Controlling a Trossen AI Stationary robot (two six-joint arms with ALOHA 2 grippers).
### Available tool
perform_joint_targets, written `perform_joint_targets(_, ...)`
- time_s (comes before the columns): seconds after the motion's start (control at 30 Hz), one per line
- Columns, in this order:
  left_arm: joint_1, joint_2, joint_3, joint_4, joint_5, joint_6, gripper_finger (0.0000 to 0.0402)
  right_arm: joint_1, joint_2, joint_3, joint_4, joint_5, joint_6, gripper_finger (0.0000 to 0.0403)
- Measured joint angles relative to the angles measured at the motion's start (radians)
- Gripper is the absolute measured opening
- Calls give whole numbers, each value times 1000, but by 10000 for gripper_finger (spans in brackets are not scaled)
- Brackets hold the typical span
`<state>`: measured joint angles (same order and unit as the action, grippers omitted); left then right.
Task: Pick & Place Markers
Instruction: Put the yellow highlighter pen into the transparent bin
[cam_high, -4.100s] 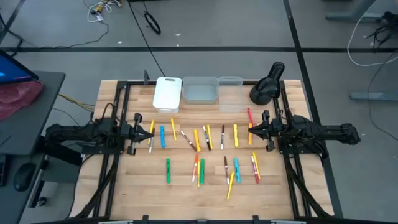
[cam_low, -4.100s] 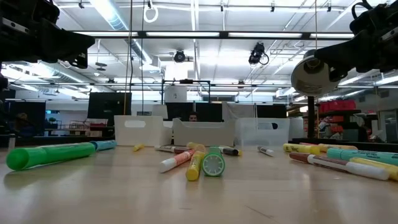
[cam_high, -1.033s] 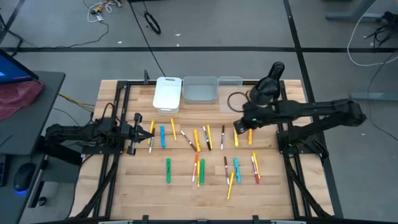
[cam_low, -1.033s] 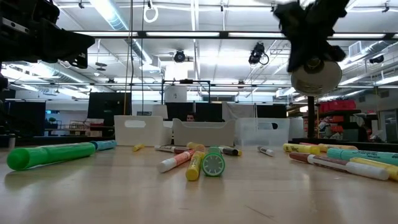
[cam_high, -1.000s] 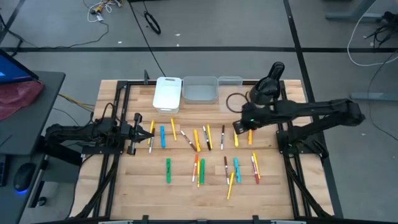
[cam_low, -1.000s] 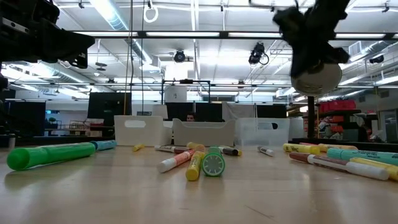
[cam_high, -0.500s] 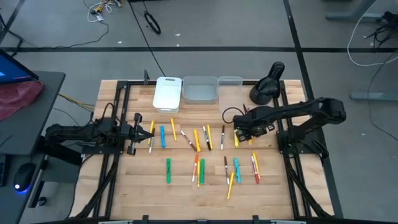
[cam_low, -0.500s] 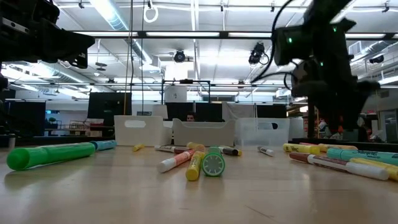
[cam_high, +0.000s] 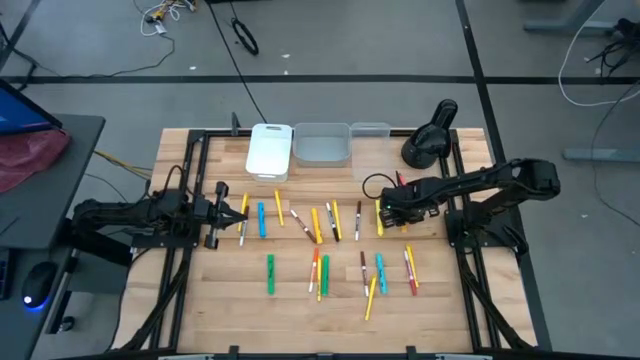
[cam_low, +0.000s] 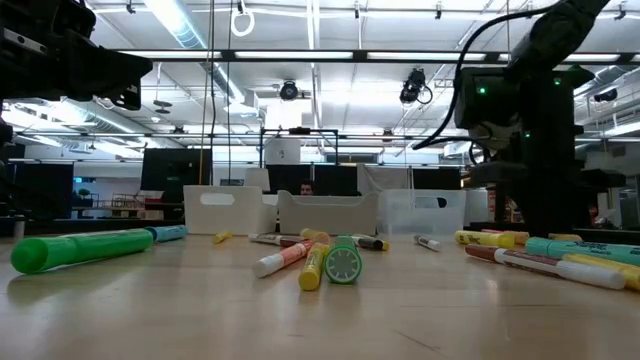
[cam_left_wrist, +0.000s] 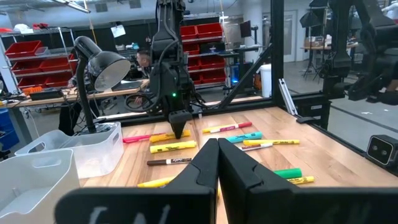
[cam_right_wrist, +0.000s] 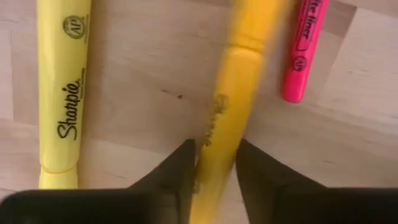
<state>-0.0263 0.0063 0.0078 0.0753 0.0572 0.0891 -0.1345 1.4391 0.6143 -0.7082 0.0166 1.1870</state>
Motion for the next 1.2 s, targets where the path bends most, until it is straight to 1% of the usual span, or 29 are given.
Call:
perform_joint_targets(0.1,0,0,0,0,0,0,12,0,0,0,-1,-1,-14,52)
perform_joint_targets(0.13,0,0,0,0,0,0,12,0,0,0,-2,-4,-13,47)
perform_joint_targets(0.2,0,0,0,0,0,0,12,0,-4,12,-20,-13,-13,47)
perform_joint_targets(0.3,0,0,0,0,0,0,12,-1,-21,52,-110,-42,-17,47)
perform_joint_targets(0.53,0,0,0,1,1,0,12,-7,-94,240,-302,-147,-21,47)
perform_joint_targets(0.67,0,0,0,2,1,0,12,-19,-97,375,-287,-180,-29,48)
perform_joint_targets(0.73,0,0,0,2,1,0,12,-37,-92,435,-242,-192,-32,48)
perform_joint_targets(0.83,0,0,0,2,1,0,12,-82,-69,518,-205,-192,-26,47)
perform_joint_targets(0.97,0,0,0,2,0,0,12,-188,-5,604,-163,-181,-68,47)
perform_joint_targets(1.2,0,0,0,2,0,0,12,-368,207,805,-178,-152,-227,47)
